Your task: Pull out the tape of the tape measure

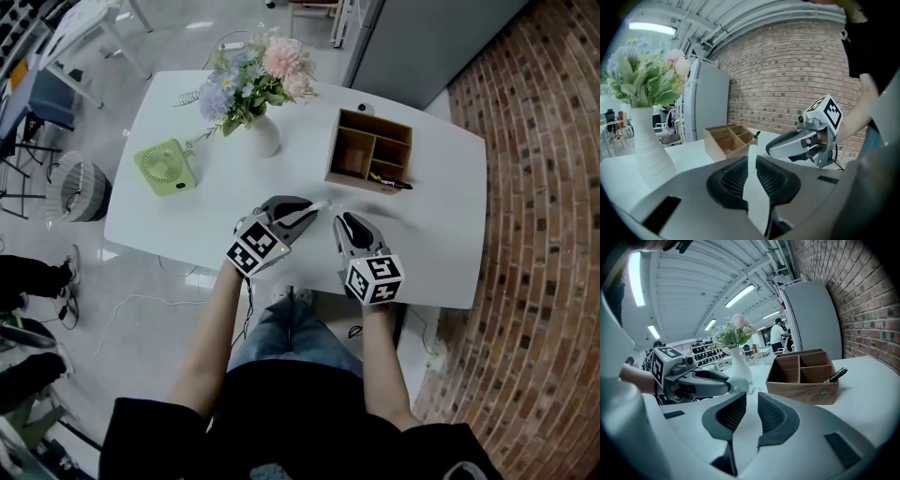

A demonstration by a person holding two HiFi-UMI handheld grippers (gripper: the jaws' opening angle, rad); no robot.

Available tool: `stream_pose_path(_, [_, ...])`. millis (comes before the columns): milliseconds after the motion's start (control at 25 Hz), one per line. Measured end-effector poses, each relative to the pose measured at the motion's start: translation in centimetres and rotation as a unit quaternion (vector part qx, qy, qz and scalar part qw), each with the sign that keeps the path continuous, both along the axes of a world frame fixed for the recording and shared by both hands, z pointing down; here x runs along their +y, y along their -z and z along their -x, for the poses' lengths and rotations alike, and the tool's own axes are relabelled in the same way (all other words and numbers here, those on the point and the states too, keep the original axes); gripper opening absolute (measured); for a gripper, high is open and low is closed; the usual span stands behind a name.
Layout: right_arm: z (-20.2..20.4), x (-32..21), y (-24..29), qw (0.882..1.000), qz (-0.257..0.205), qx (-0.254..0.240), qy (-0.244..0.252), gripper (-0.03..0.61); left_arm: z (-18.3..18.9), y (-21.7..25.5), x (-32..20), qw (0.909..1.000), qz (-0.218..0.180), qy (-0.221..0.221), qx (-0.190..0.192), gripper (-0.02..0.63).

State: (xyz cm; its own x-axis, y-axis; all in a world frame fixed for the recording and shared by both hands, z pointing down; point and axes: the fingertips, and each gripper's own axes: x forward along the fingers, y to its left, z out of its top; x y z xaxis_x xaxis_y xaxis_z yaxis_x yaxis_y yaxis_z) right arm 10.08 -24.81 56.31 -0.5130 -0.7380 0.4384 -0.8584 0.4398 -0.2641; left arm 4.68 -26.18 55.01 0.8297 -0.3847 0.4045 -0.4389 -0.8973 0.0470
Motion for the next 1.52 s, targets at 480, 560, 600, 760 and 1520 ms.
stream_pose_path(480, [1.6, 1.4, 1.8, 0.999, -0.006, -0.035, 0.024, 0.064, 0.3, 3.3, 3.0, 0.9993, -0.029, -0.022, 0.011, 0.069])
stream_pose_path(560, [1.8, 1.6, 2.0, 0.999, -0.006, -0.042, 0.026, 0.064, 0.5, 3.7, 3.3, 0.9991, -0.030, -0.023, 0.016, 0.069])
stream_pose_path(600, [1.9, 1.7, 2.1, 0.999, -0.007, -0.044, 0.028, 0.064, 0.6, 3.9, 3.4, 0.9991, -0.031, -0.025, 0.017, 0.069])
stream_pose_path(760, [2.1, 2.1, 2.7, 0.998, -0.018, -0.047, 0.036, 0.046, 0.6, 4.6, 4.1, 0.9987, -0.036, -0.031, 0.019, 0.069])
stream_pose_path(1520, [-1.3, 2.8, 3.1, 0.997, -0.059, 0.033, -0.022, 0.003, 3.5, 3.9, 4.8, 0.9992, -0.033, -0.023, 0.004, 0.069])
